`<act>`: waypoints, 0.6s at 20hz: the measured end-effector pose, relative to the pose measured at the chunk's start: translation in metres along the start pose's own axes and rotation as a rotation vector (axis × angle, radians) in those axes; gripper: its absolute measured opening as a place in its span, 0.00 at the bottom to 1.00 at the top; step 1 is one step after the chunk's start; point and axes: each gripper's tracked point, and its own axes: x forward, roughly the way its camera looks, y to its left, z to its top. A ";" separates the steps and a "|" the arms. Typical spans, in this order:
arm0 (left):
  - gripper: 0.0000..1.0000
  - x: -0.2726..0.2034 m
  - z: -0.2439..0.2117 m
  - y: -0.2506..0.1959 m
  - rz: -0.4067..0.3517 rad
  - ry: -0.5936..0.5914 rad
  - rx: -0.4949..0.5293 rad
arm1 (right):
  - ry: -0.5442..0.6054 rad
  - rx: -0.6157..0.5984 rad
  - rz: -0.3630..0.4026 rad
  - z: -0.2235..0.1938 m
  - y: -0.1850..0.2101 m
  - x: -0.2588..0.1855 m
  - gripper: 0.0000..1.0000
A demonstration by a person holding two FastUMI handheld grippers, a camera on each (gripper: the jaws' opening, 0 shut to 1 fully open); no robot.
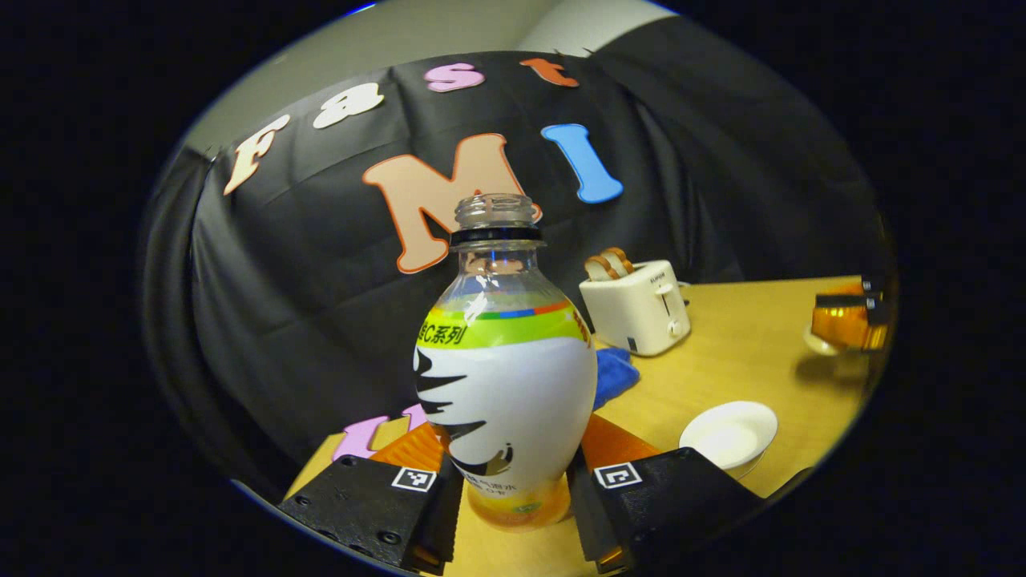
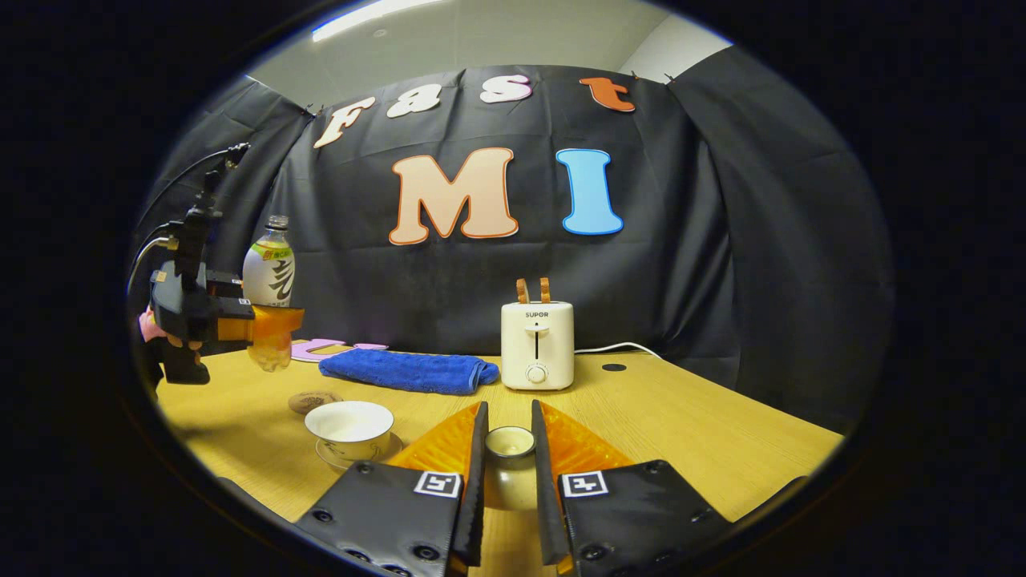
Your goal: Open the teacup lid with one hand, grasp the water bottle and pour water into the teacup with the other hand; after pouring, place the water bottle on the coaster and then close the teacup lid.
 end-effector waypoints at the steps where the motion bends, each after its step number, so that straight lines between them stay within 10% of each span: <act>1: 0.56 0.003 -0.003 -0.002 -0.021 -0.012 -0.070 | 0.000 0.000 0.000 0.000 0.000 0.000 0.30; 12: 0.57 0.051 -0.063 0.012 0.043 0.027 -0.249 | -0.001 0.000 -0.008 0.001 0.000 0.000 0.33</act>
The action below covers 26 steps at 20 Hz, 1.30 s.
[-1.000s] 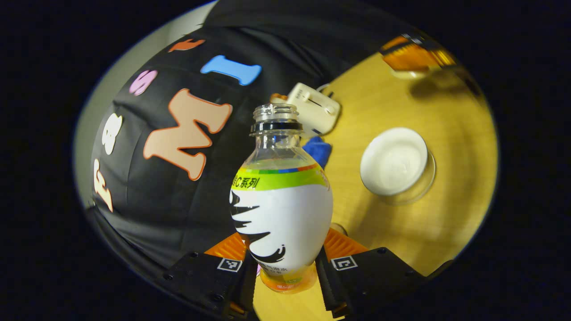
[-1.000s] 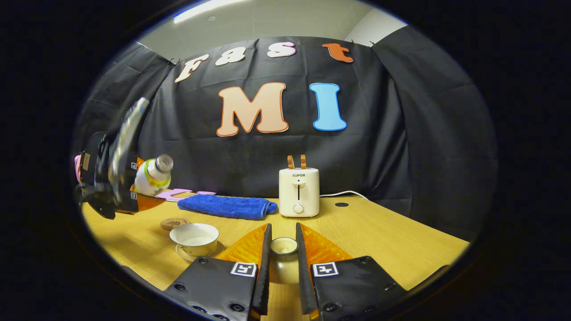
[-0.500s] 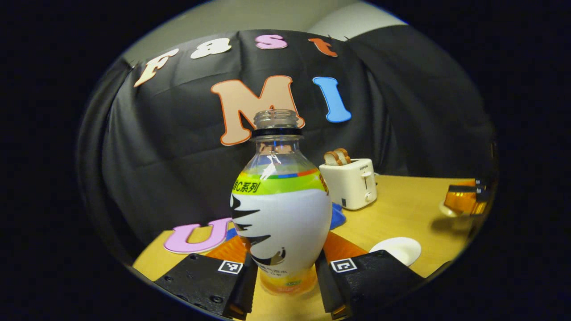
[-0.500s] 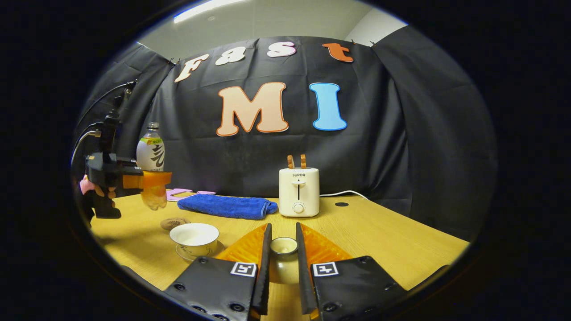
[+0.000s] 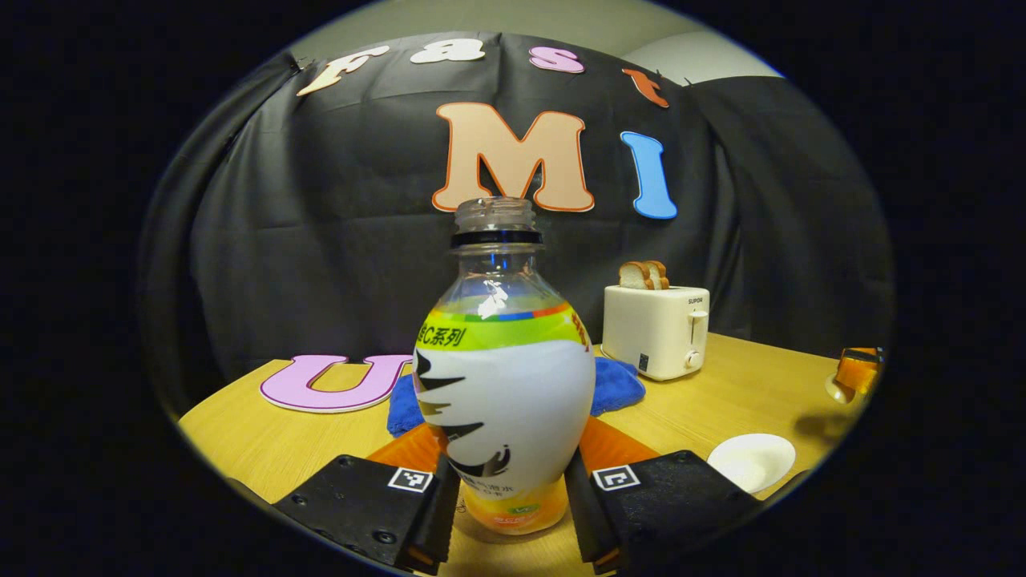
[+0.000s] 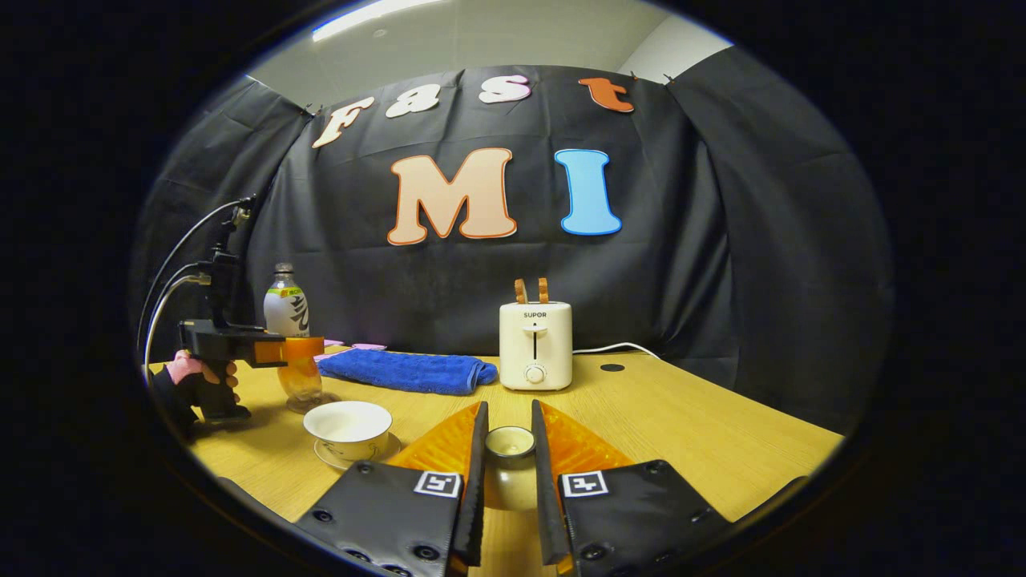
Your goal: Open the teacup lid with one hand, grasp the water bottle and pour water into the teacup with the other hand; after pouring, place the water bottle on the coaster and then close the teacup lid.
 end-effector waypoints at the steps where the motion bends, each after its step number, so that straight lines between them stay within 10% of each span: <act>1: 0.57 0.003 -0.003 0.001 0.007 0.011 0.007 | 0.000 0.000 0.000 0.000 0.000 0.000 0.30; 20: 0.70 0.003 -0.018 0.001 -0.013 0.040 -0.018 | 0.000 0.001 0.000 0.001 0.000 0.000 0.30; 26: 0.93 -0.003 -0.023 0.001 0.000 0.042 -0.042 | 0.000 0.001 -0.003 0.000 -0.001 -0.001 0.31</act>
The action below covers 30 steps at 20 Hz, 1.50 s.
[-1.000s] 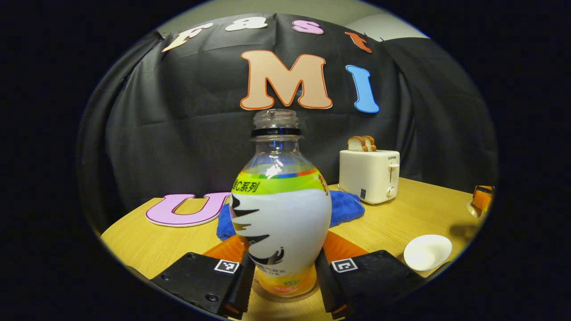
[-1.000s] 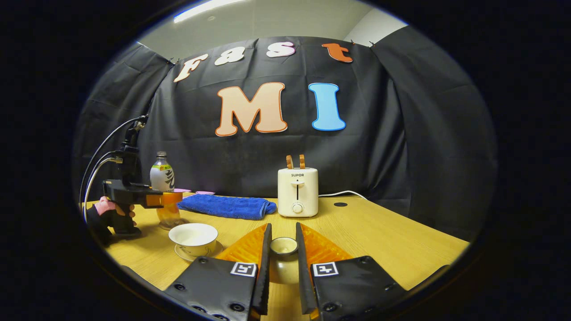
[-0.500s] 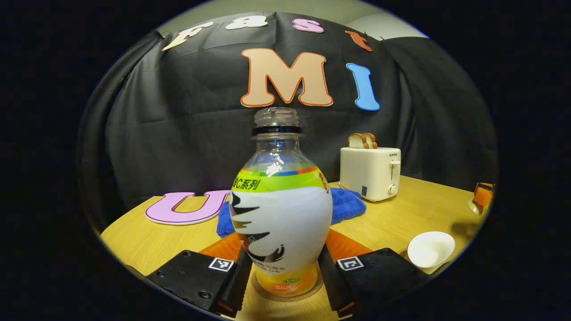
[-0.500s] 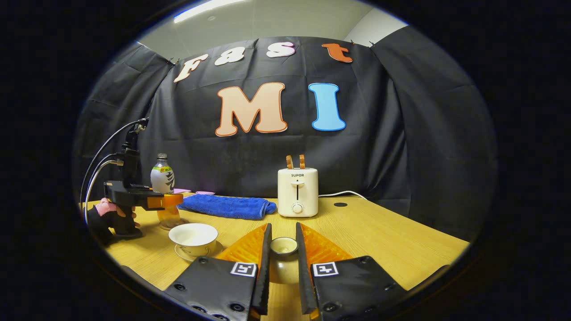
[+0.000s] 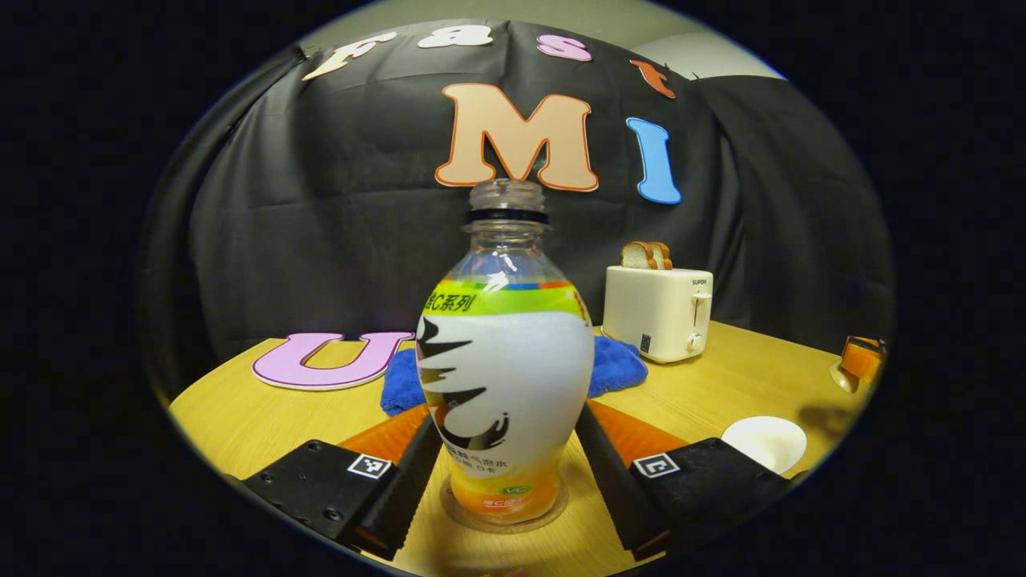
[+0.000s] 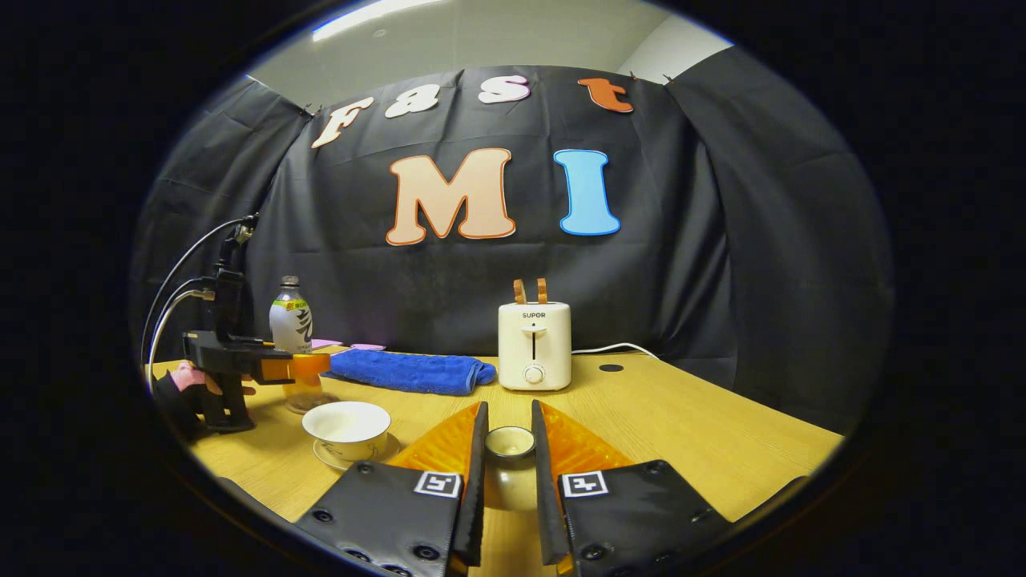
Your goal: Open the teacup lid with one hand, grasp the water bottle and pour water into the teacup with the other hand; after pouring, place the water bottle on the coaster and then close the teacup lid.
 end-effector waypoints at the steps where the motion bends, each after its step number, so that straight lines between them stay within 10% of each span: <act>1: 0.93 -0.002 0.001 0.000 0.004 -0.007 0.003 | 0.000 0.000 0.000 0.001 0.000 0.000 0.31; 18: 0.93 -0.091 0.011 0.017 0.074 -0.135 0.020 | 0.004 0.004 0.147 -0.002 0.037 0.010 0.31; 30: 0.93 -0.141 0.006 0.069 0.351 -0.133 0.011 | 0.019 0.013 0.410 -0.005 0.132 0.041 0.31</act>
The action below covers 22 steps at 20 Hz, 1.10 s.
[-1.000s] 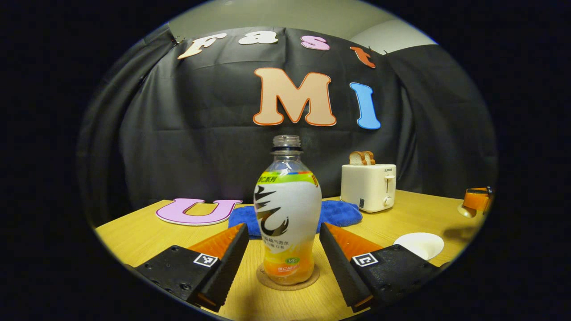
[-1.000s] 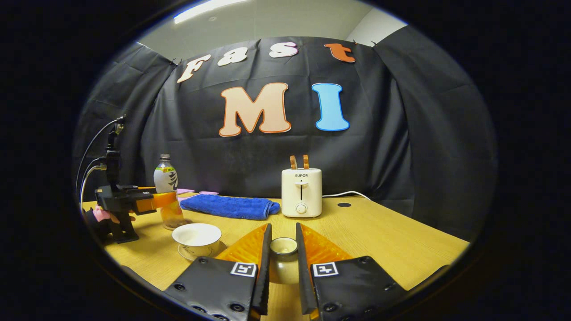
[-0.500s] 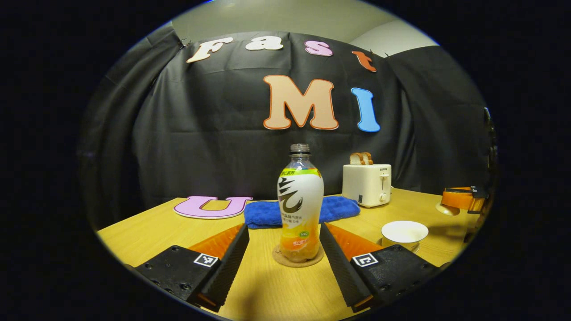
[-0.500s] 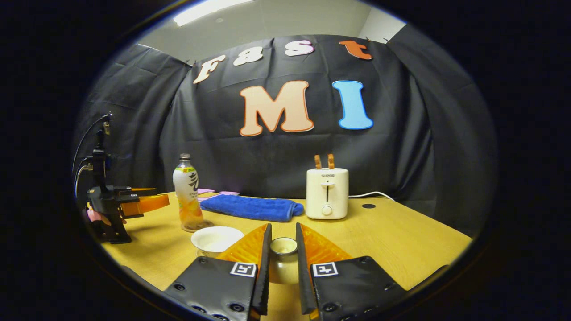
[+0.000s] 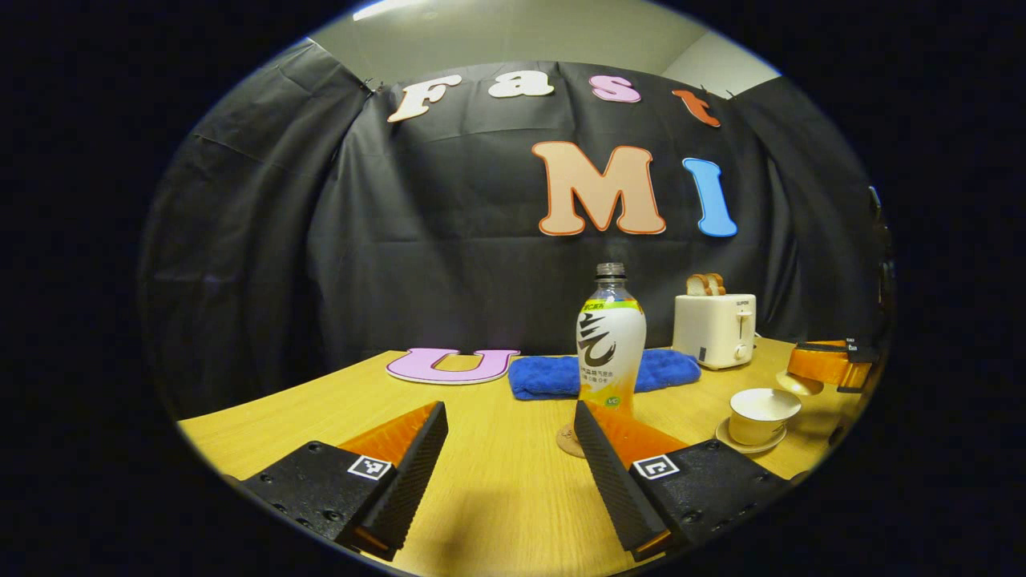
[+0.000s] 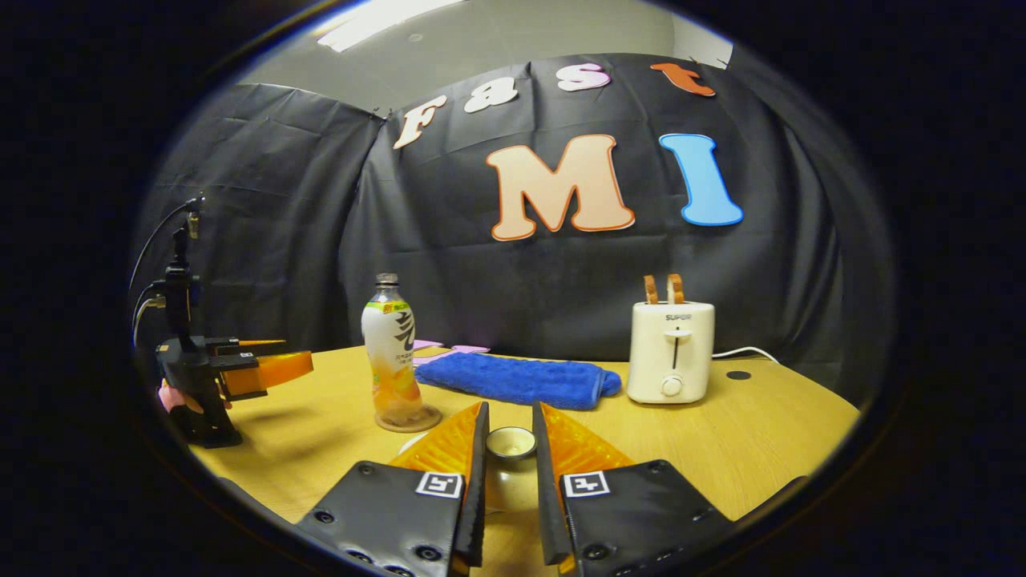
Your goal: Open the teacup lid with one hand, grasp the water bottle and pour water into the teacup with the other hand; after pouring, place the water bottle on the coaster and then close the teacup lid.
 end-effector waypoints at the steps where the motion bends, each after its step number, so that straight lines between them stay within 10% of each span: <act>1: 0.93 -0.002 0.000 0.002 0.014 0.001 0.001 | 0.003 0.000 0.025 -0.001 0.007 0.004 0.31; 17: 0.93 -0.001 -0.001 0.000 0.008 0.001 -0.004 | 0.164 -0.009 0.112 -0.027 0.036 0.027 0.31; 22: 0.93 0.000 -0.001 0.000 0.008 0.000 -0.004 | 0.154 -0.001 0.111 -0.025 0.034 0.026 0.66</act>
